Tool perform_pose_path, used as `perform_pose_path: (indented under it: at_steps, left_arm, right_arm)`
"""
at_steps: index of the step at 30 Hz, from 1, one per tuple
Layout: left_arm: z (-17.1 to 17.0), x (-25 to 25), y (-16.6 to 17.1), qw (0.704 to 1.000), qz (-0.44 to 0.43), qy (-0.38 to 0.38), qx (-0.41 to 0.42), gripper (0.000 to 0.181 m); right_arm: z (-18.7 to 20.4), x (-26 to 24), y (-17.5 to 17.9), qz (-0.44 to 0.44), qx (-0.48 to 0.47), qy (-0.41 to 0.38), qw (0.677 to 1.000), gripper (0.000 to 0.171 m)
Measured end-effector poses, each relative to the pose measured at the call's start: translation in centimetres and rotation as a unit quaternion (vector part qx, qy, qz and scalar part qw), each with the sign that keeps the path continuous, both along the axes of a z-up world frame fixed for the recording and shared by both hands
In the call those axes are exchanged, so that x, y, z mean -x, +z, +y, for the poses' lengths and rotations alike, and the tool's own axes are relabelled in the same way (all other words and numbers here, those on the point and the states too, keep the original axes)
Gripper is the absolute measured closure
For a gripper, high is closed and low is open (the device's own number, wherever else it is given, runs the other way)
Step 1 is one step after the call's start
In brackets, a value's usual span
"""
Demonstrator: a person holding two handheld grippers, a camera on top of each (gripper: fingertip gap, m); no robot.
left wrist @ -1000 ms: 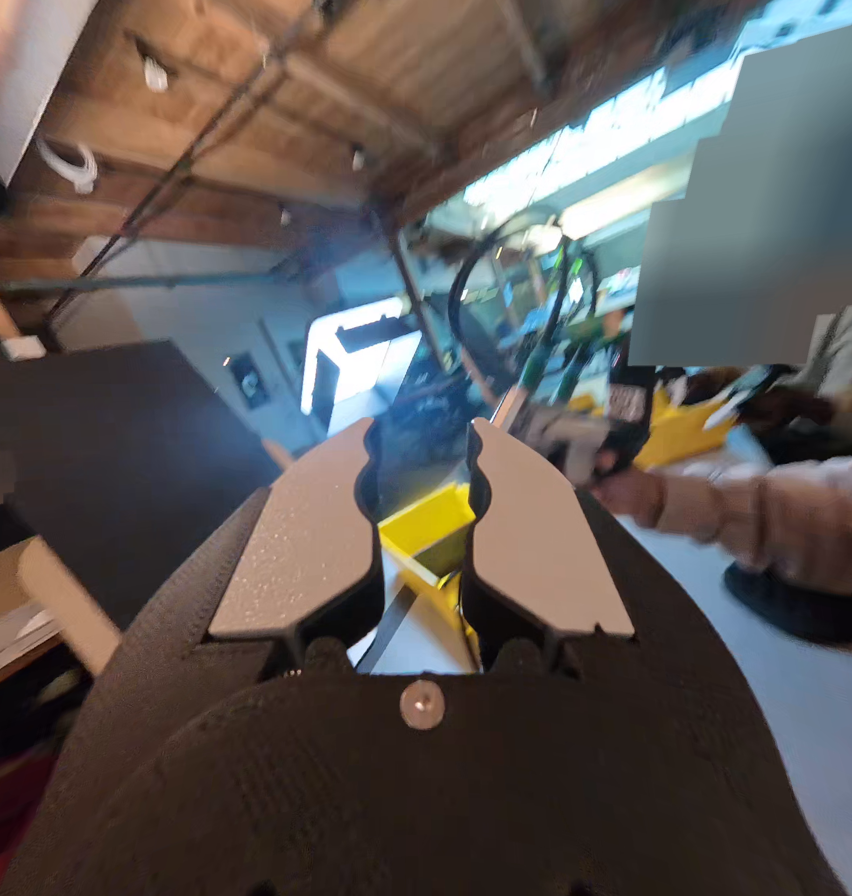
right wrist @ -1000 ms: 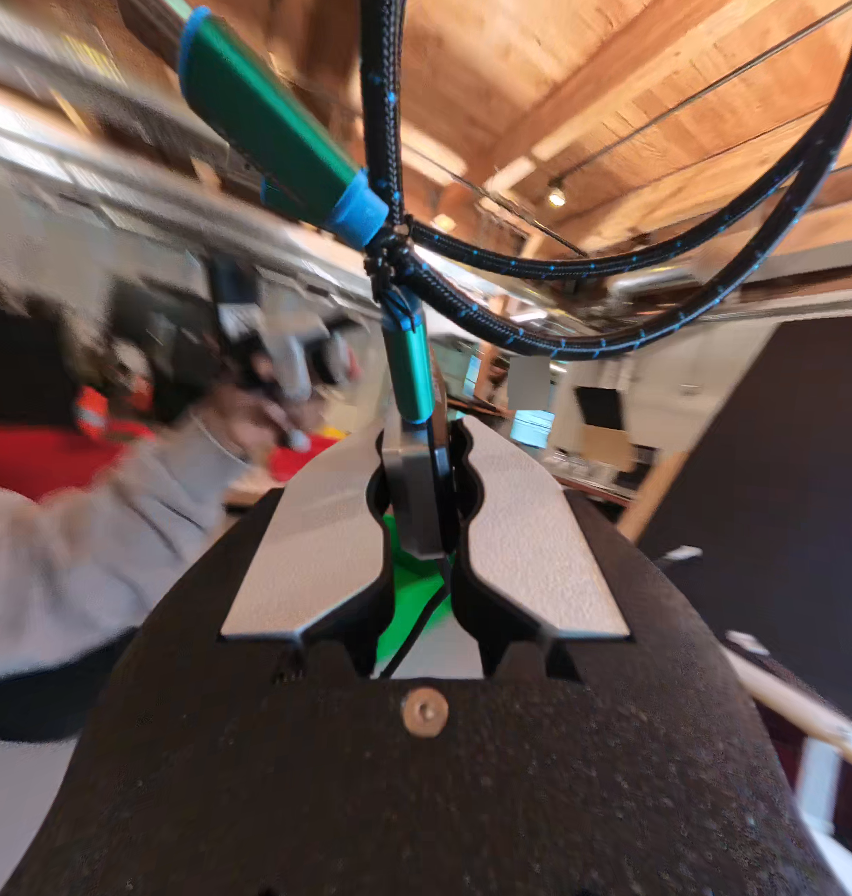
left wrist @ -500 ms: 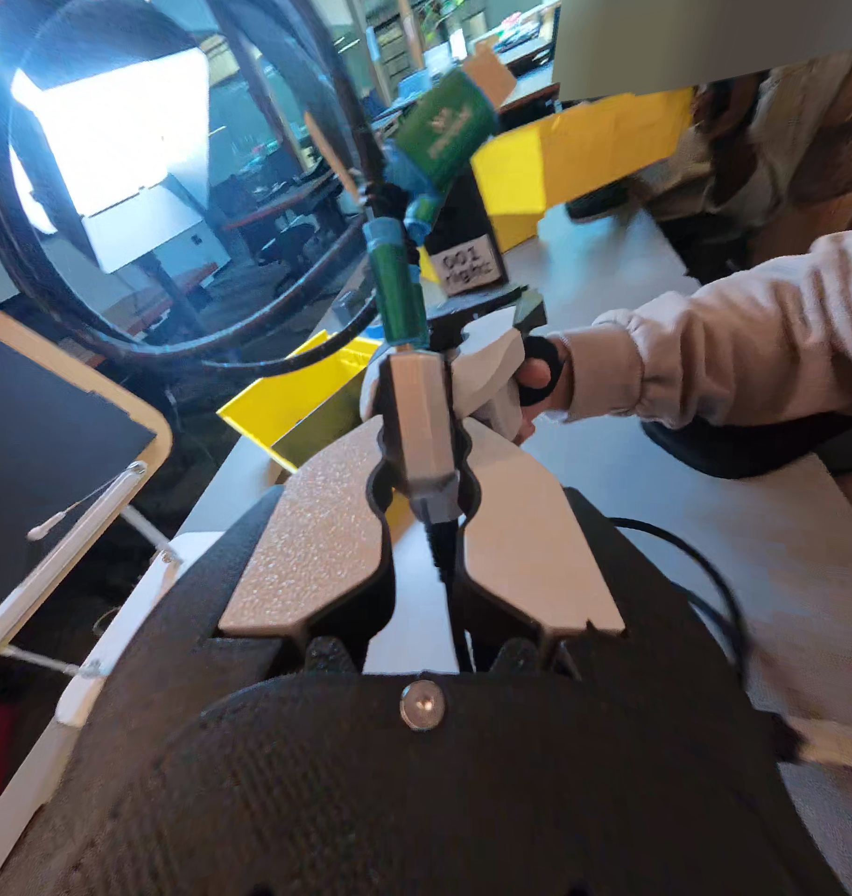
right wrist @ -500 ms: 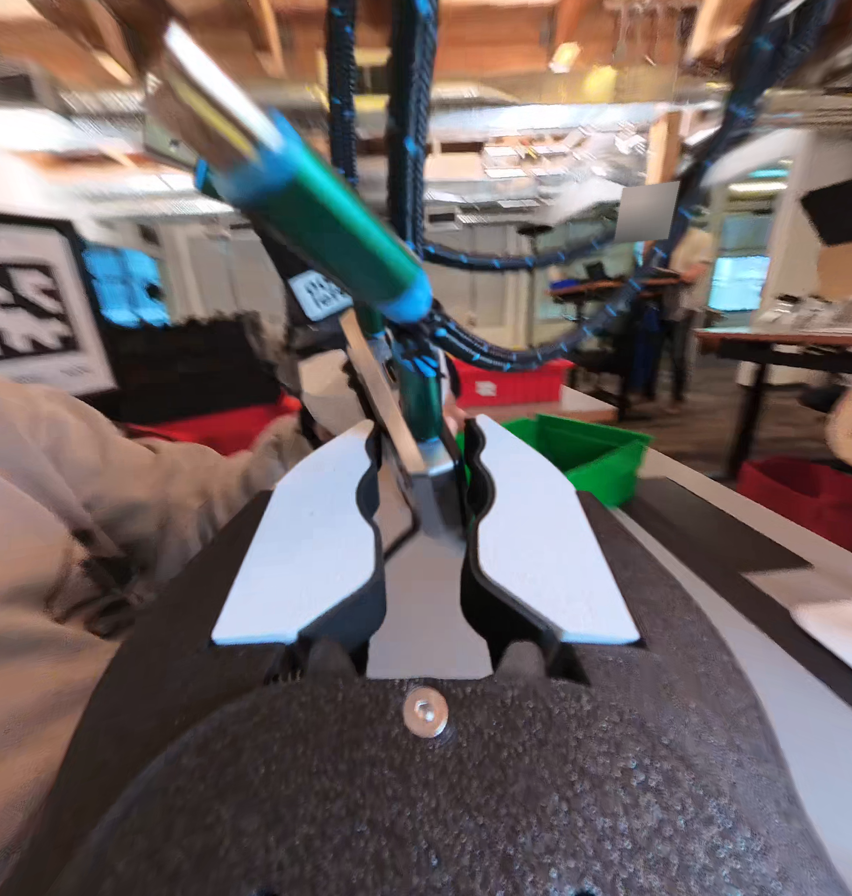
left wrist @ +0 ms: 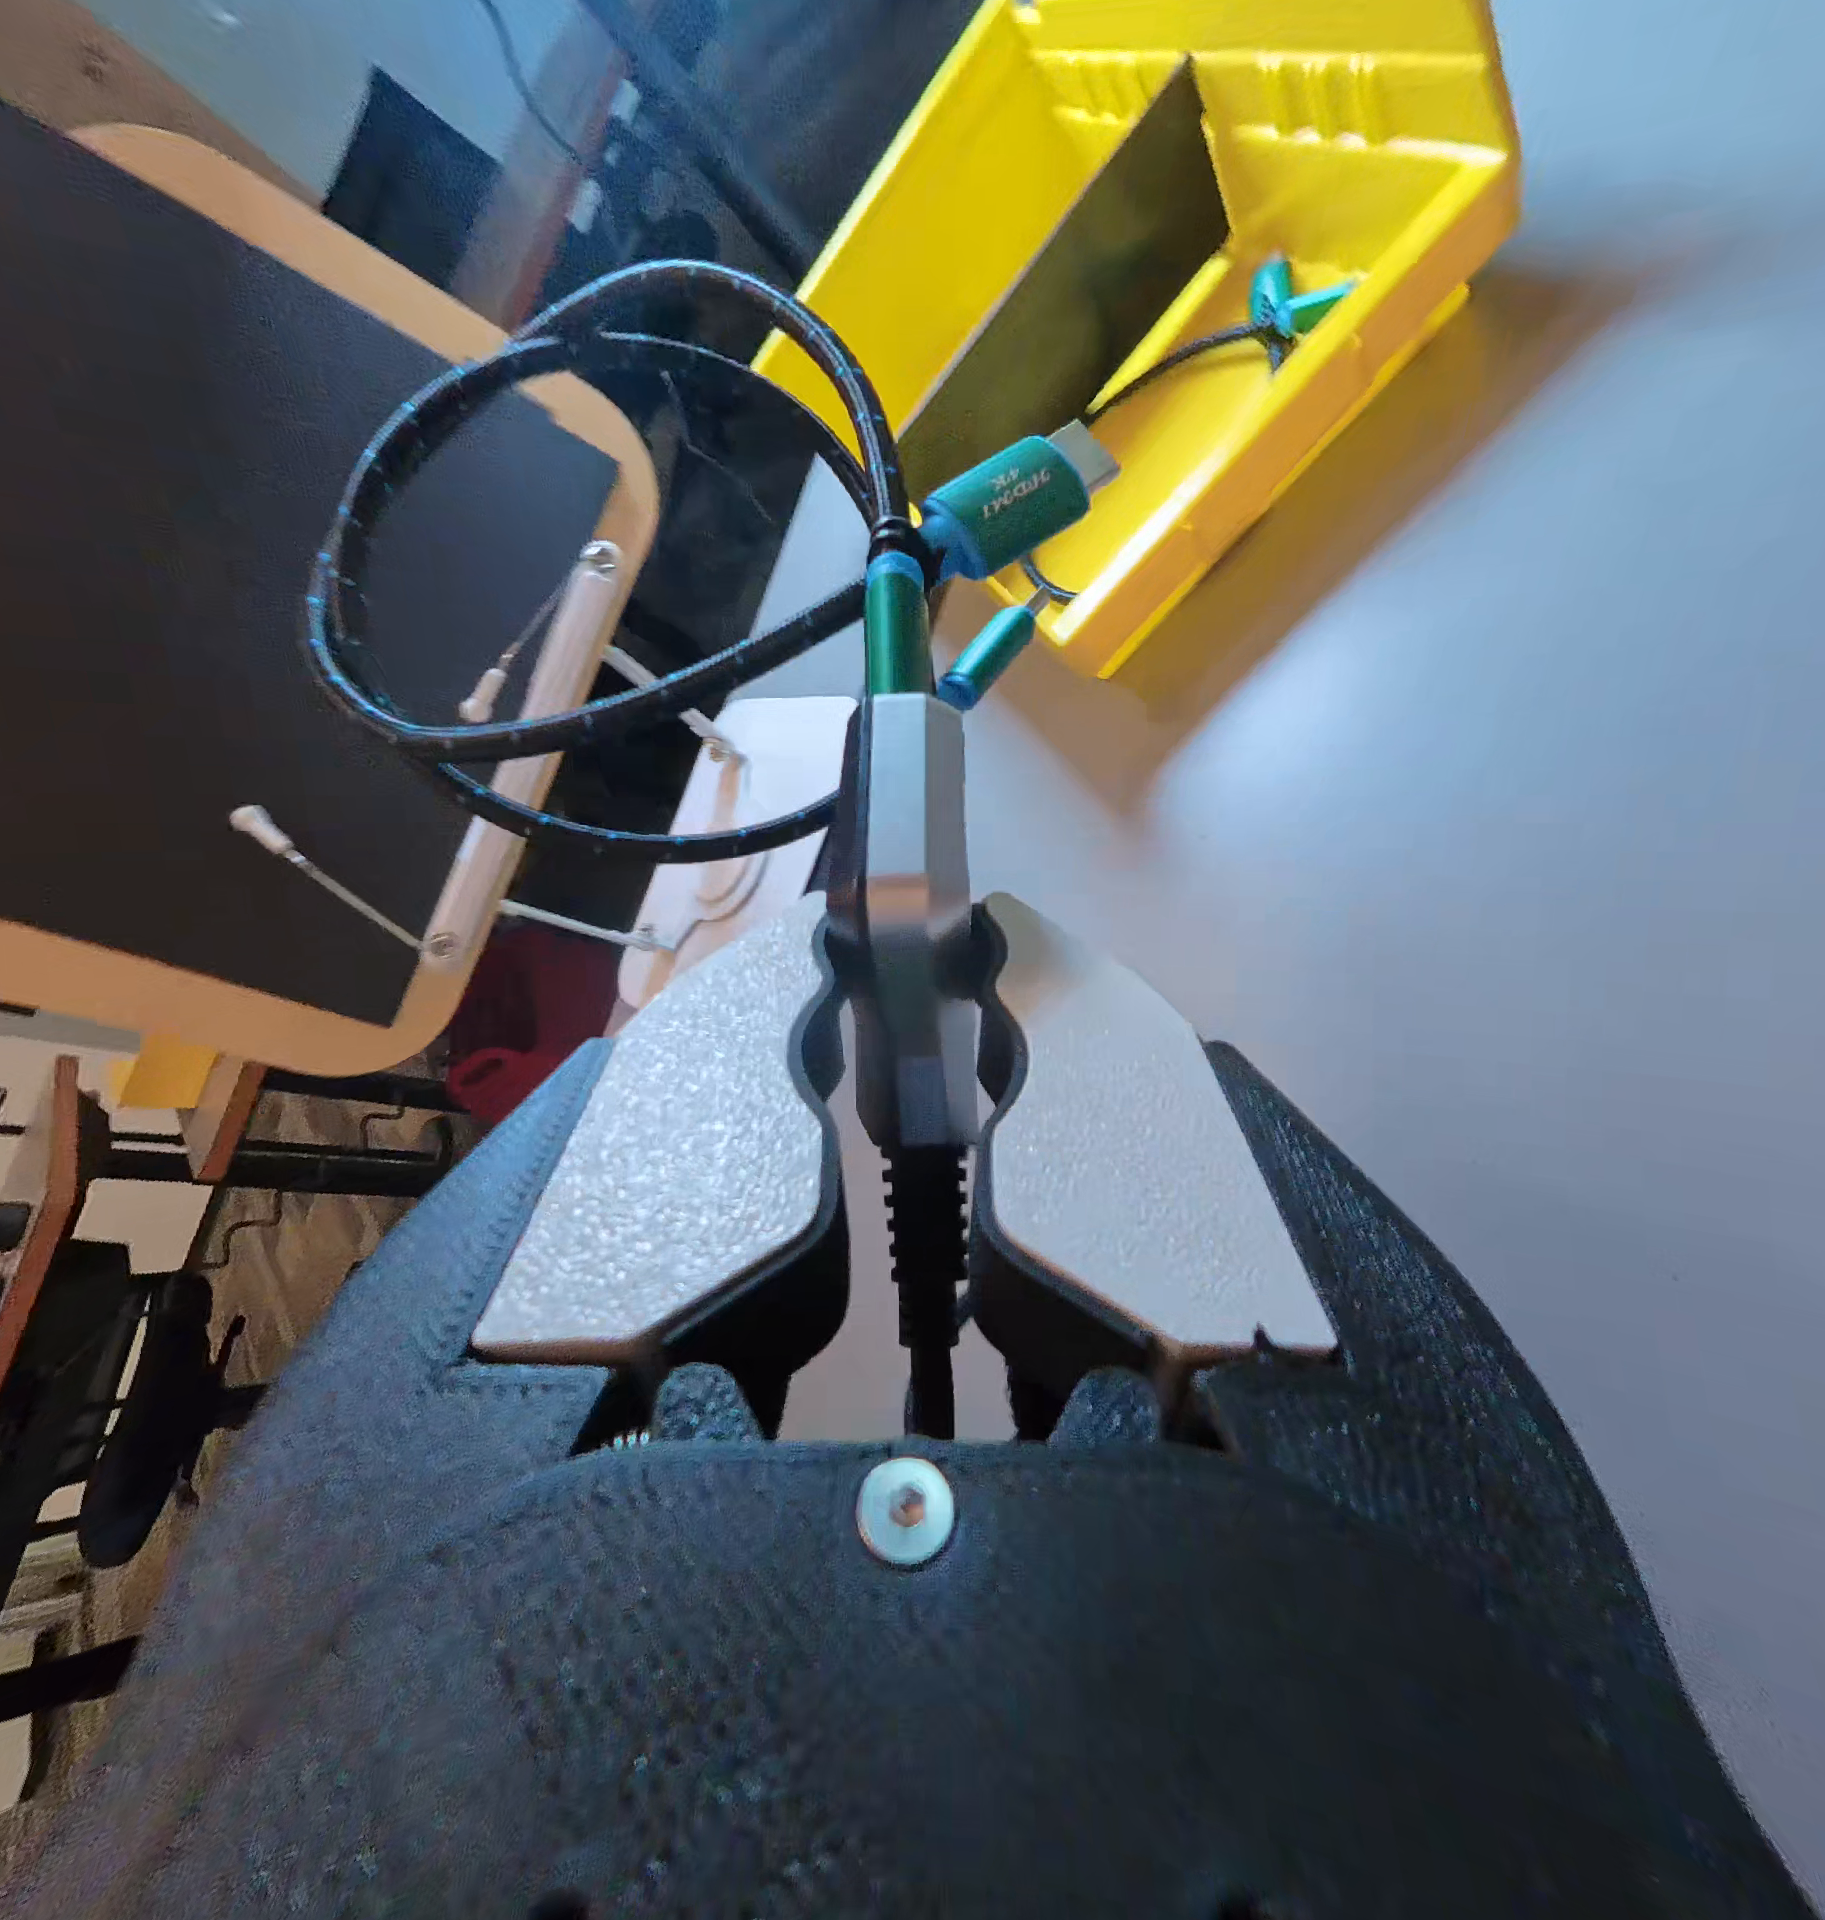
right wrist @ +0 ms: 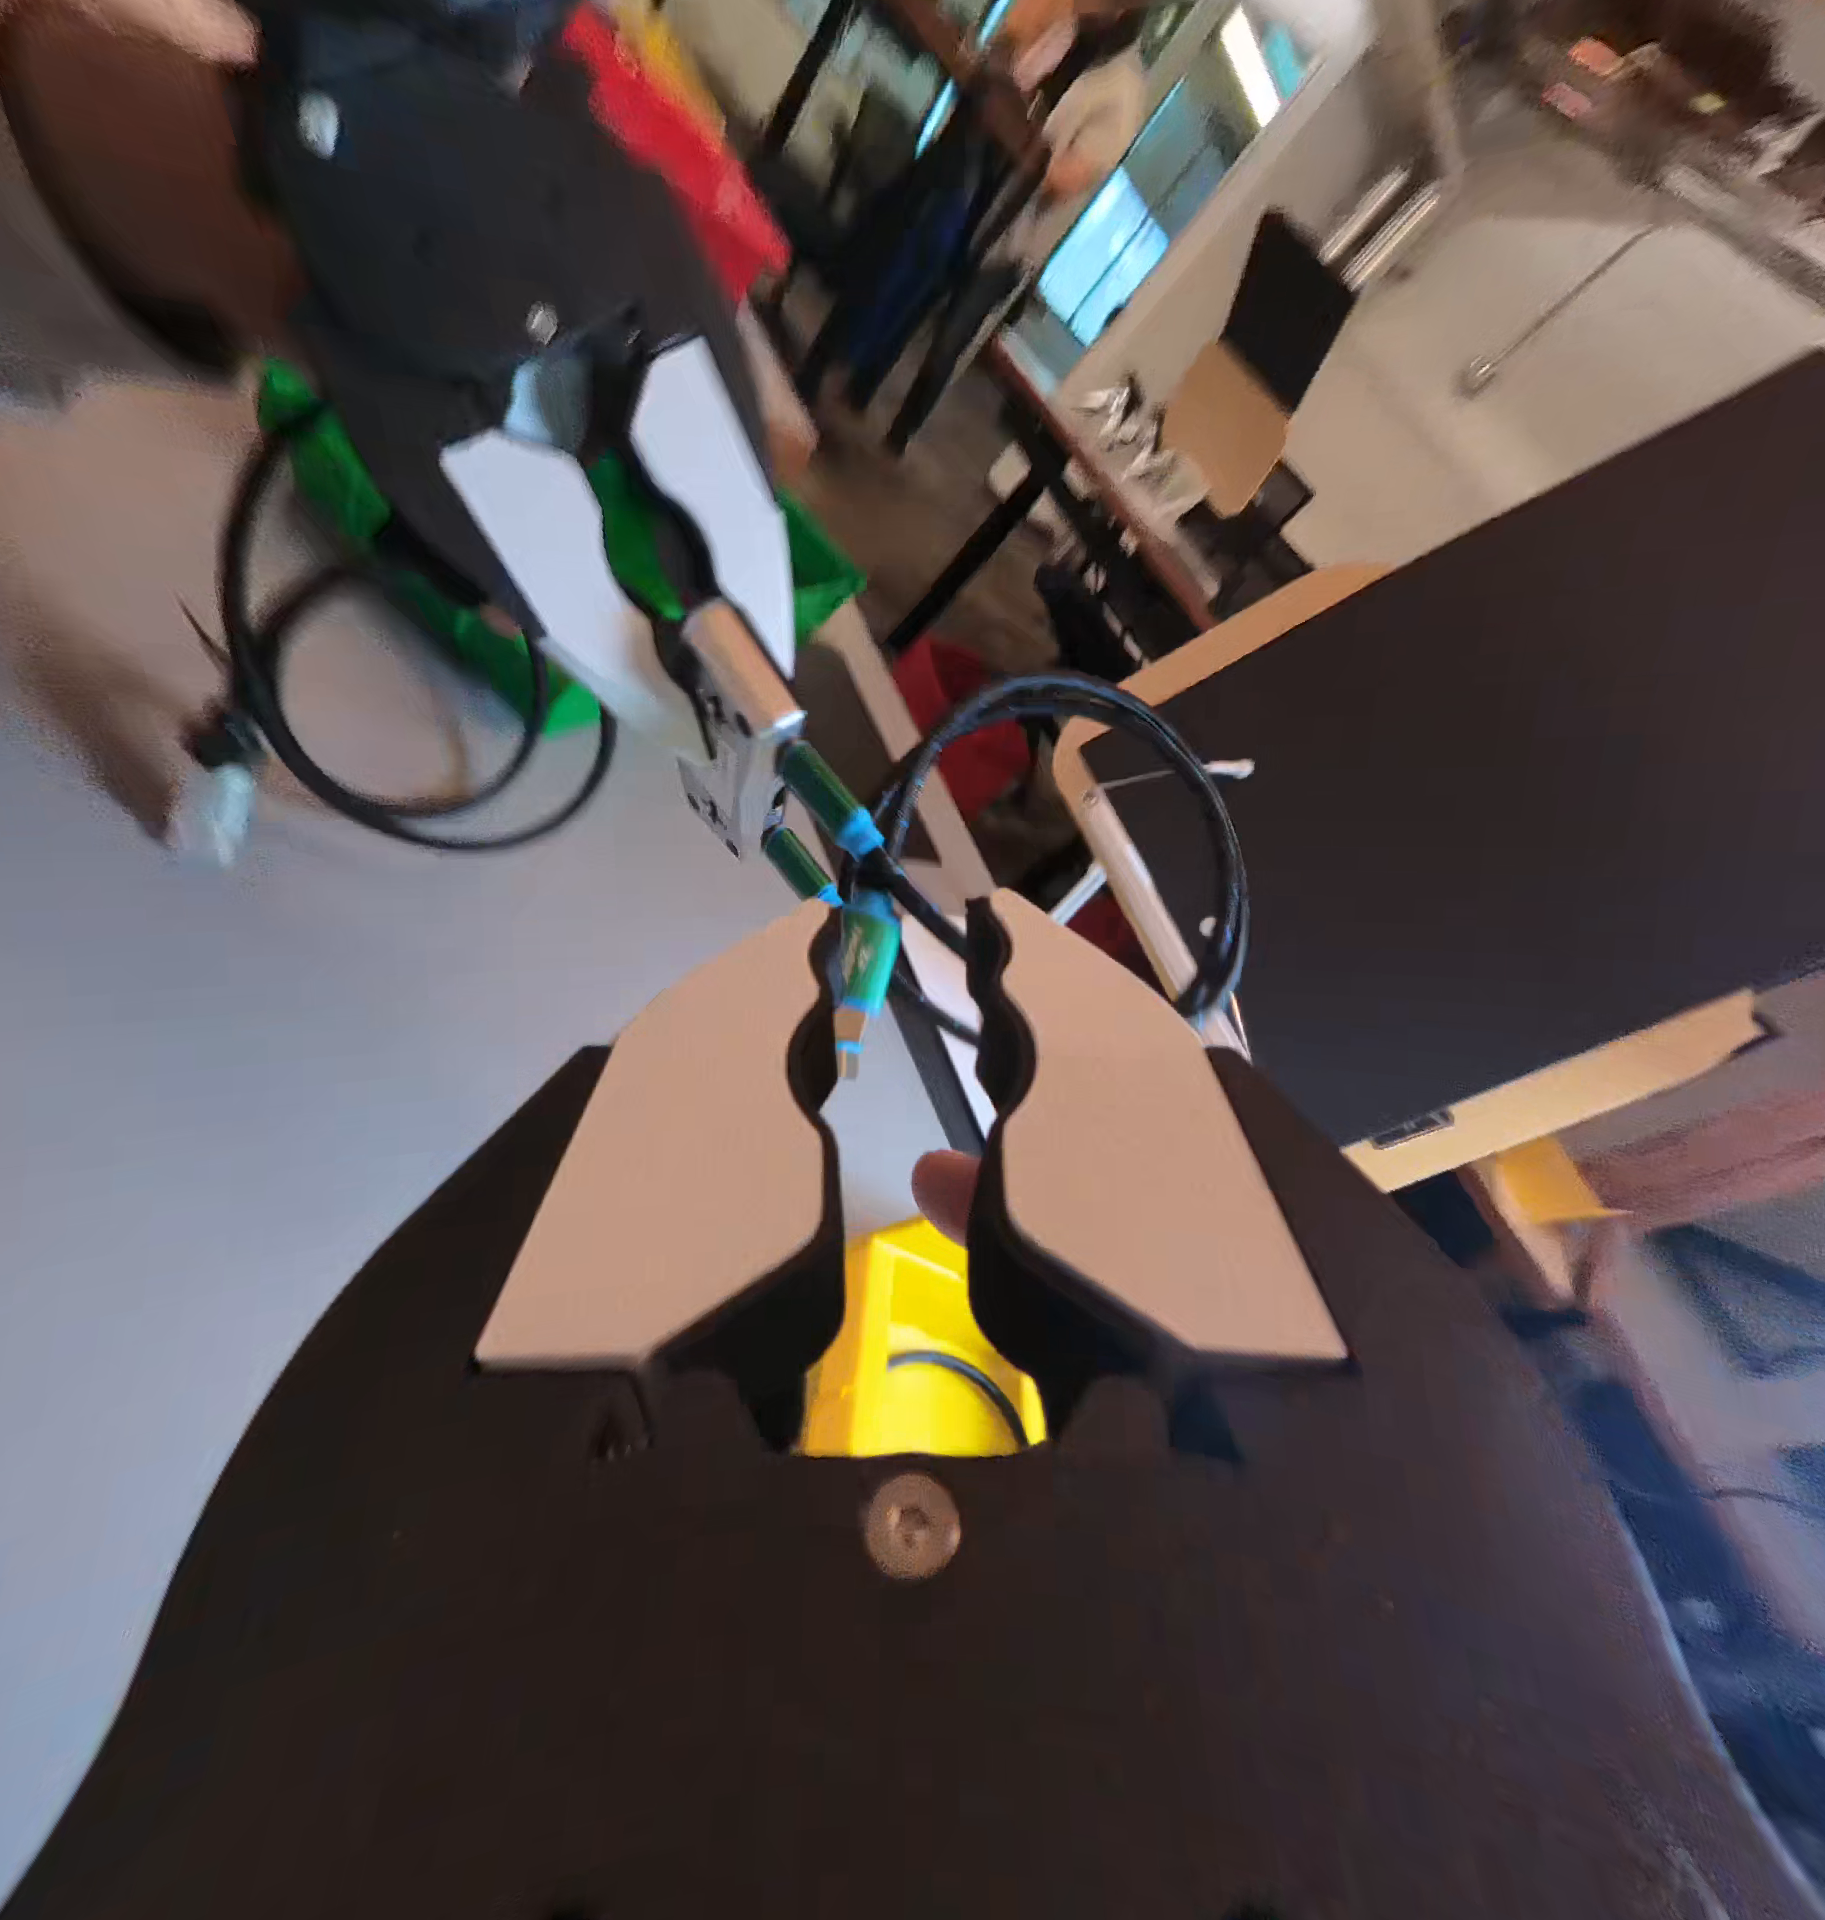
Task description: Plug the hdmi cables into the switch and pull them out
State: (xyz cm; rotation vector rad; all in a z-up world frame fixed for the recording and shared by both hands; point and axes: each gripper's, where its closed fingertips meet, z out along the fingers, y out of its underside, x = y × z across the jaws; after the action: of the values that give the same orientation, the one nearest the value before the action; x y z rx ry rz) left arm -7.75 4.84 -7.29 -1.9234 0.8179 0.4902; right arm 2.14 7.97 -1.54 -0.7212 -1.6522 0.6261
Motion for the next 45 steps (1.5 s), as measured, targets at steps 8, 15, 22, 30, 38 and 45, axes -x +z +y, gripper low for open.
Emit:
perform_pose_path:
  at_steps: [8, 15, 22, 30, 38, 45]
  left_arm:
    - [0.1, -3.9, -4.4, 0.994, 0.041, -0.052, 0.088, 0.159]
    - [-0.5, -3.6, -6.2, 0.987, 0.069, -0.053, 0.137, 0.159]
    - [-1.7, 2.4, -3.6, 0.993, 0.035, 0.011, 0.114, 0.159]
    - [-1.9, 4.3, -0.9, 0.998, 0.031, 0.038, 0.051, 0.16]
    - [-1.6, 2.7, -1.5, 0.998, 0.029, 0.009, 0.062, 0.159]
    - [-1.4, 2.0, -2.0, 0.997, 0.038, -0.001, 0.068, 0.159]
  right_arm:
    - [-1.1, 4.4, -9.4, -0.145, -0.187, -0.04, 0.971, 0.153]
    - [-0.8, 4.3, -11.6, -0.195, -0.171, -0.007, 0.966, 0.159]
    - [9.1, -0.5, -4.6, -0.071, -0.059, -0.135, 0.987, 0.159]
    - [12.5, -2.1, -0.8, 0.045, 0.03, -0.184, 0.981, 0.159]
    - [16.0, -0.2, -5.4, 0.008, 0.119, -0.257, 0.959, 0.141]
    - [12.0, -0.2, -1.7, 0.052, 0.088, -0.183, 0.978, 0.144]
